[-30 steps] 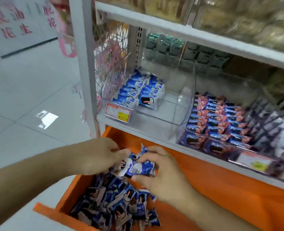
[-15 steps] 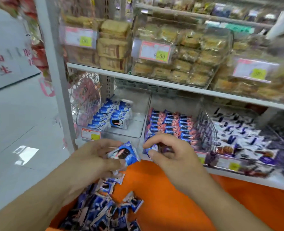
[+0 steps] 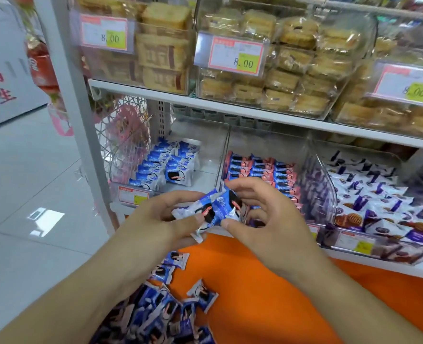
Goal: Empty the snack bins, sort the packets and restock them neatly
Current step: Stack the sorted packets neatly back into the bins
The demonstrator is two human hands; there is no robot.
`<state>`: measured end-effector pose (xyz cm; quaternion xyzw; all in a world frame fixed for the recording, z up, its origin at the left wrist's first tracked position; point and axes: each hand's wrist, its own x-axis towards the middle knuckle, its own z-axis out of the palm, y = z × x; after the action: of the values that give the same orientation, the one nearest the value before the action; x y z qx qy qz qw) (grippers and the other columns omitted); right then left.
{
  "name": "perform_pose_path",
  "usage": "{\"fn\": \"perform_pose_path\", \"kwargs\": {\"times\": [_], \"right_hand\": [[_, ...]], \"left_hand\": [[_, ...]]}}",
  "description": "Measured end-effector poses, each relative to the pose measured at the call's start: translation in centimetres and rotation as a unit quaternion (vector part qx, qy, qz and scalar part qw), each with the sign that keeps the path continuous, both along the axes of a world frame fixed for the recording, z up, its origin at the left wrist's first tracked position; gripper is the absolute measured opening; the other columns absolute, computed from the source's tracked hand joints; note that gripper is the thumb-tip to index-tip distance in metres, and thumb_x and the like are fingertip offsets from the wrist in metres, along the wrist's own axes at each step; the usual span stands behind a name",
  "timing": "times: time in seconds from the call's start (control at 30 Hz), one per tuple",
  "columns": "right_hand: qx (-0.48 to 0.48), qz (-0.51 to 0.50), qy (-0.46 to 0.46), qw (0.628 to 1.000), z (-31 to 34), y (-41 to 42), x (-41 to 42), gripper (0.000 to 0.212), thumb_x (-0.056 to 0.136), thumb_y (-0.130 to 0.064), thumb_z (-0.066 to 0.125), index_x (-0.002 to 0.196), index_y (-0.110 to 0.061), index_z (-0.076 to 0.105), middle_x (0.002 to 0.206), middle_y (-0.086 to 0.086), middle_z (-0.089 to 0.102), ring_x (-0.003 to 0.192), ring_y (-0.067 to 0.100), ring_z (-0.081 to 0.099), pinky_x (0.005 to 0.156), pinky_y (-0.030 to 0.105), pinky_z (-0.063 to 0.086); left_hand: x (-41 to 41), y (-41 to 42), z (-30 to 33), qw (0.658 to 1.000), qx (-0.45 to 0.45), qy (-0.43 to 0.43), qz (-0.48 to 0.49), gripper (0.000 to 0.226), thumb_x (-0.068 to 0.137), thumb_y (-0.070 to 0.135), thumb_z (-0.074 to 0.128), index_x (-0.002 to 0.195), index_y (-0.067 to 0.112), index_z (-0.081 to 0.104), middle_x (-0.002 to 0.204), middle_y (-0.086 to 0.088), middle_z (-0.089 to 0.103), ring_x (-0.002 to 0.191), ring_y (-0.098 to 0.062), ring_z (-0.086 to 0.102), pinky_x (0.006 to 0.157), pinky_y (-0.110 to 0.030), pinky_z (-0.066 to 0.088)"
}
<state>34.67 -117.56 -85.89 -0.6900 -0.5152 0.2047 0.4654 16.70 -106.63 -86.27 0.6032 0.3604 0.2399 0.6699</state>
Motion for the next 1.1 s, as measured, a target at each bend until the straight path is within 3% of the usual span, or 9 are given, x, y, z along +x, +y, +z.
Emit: {"fn": "perform_pose_path", "kwargs": {"times": [0.13,0.27,0.37,0.5,0.67,0.73,0.8,0.93,1.1], "right_hand": [[0.003,0.017,0.004,1.0,0.3,-0.2,-0.3,0.046,0.088,-0.02,0.084,0.121,-0.047,0.066,0.122,-0.038,0.061,0.122,-0.016,0.053,0.094,0.012,0.048],[0.005,0.022,0.083,0.996,0.3,-0.3,-0.6,0.043,0.095,-0.016,0.076,0.121,-0.048,0.067,0.119,-0.034,0.064,0.113,-0.014,0.059,0.087,0.007,0.05],[-0.001,-0.01,0.097,0.995,0.0,-0.4,-0.5,0.05,0.087,-0.018,0.085,0.119,-0.051,0.065,0.118,-0.023,0.065,0.11,-0.009,0.062,0.087,0.016,0.055],[0.006,-0.056,0.114,0.992,0.0,-0.4,-0.2,0.046,0.079,-0.017,0.092,0.114,-0.039,0.071,0.112,-0.012,0.07,0.106,0.005,0.067,0.091,0.031,0.059],[0.017,-0.059,0.167,0.984,0.5,-1.1,0.3,0.039,0.081,-0.01,0.088,0.11,-0.031,0.072,0.109,-0.005,0.073,0.105,0.015,0.07,0.094,0.04,0.06],[0.023,-0.04,0.209,0.977,0.6,-1.2,0.3,0.037,0.083,-0.003,0.085,0.111,-0.023,0.072,0.109,0.002,0.074,0.102,0.019,0.074,0.092,0.043,0.061],[0.026,-0.028,0.231,0.972,0.6,-1.1,0.1,0.036,0.084,0.001,0.083,0.111,-0.019,0.071,0.108,0.006,0.075,0.1,0.022,0.076,0.087,0.041,0.062],[0.033,-0.035,0.233,0.971,0.5,-0.8,-0.5,0.032,0.084,-0.001,0.084,0.107,-0.019,0.072,0.099,0.001,0.076,0.093,0.018,0.077,0.077,0.03,0.059],[0.045,-0.074,0.188,0.978,0.2,-0.4,-1.2,0.031,0.077,-0.015,0.092,0.099,-0.023,0.072,0.092,-0.004,0.074,0.079,0.014,0.072,0.07,0.024,0.057]], "left_hand": [[0.1,0.2,-0.2,0.999,-0.029,-0.036,0.024,0.029,0.088,0.002,0.075,0.108,0.023,0.079,0.108,-0.011,0.078,0.096,-0.033,0.077,0.091,-0.046,0.06],[0.0,-0.1,-0.3,0.996,-0.055,-0.064,0.035,0.036,0.086,0.002,0.076,0.118,0.018,0.075,0.115,-0.009,0.077,0.101,-0.033,0.076,0.095,-0.047,0.057],[0.0,-0.7,0.0,0.995,-0.066,-0.07,0.024,0.035,0.088,-0.001,0.074,0.119,0.015,0.074,0.113,-0.007,0.078,0.1,-0.031,0.076,0.095,-0.045,0.057],[-0.1,-1.1,0.3,0.997,-0.045,-0.058,0.04,0.027,0.085,0.007,0.078,0.104,0.025,0.081,0.109,-0.004,0.079,0.104,-0.026,0.075,0.098,-0.044,0.053],[0.0,-1.3,0.8,0.997,-0.006,-0.052,0.061,0.03,0.082,0.01,0.082,0.102,0.032,0.08,0.104,0.003,0.08,0.096,-0.009,0.075,0.094,-0.037,0.046],[0.0,-1.3,0.7,0.997,0.001,-0.042,0.059,0.031,0.08,0.013,0.084,0.106,0.029,0.079,0.106,0.002,0.08,0.101,-0.013,0.075,0.102,-0.042,0.048],[0.0,-1.4,0.6,0.999,0.013,-0.031,0.04,0.035,0.08,0.016,0.086,0.112,0.026,0.077,0.112,0.001,0.078,0.108,-0.019,0.074,0.107,-0.049,0.048],[0.3,-1.9,0.6,0.999,0.04,-0.018,0.027,0.033,0.081,0.02,0.085,0.112,0.03,0.077,0.113,0.006,0.077,0.111,-0.014,0.072,0.104,-0.047,0.052],[0.4,-2.7,0.8,0.995,-0.047,-0.085,0.013,0.024,0.089,0.004,0.071,0.108,0.017,0.076,0.099,-0.006,0.079,0.098,-0.019,0.076,0.102,-0.046,0.053]]}}
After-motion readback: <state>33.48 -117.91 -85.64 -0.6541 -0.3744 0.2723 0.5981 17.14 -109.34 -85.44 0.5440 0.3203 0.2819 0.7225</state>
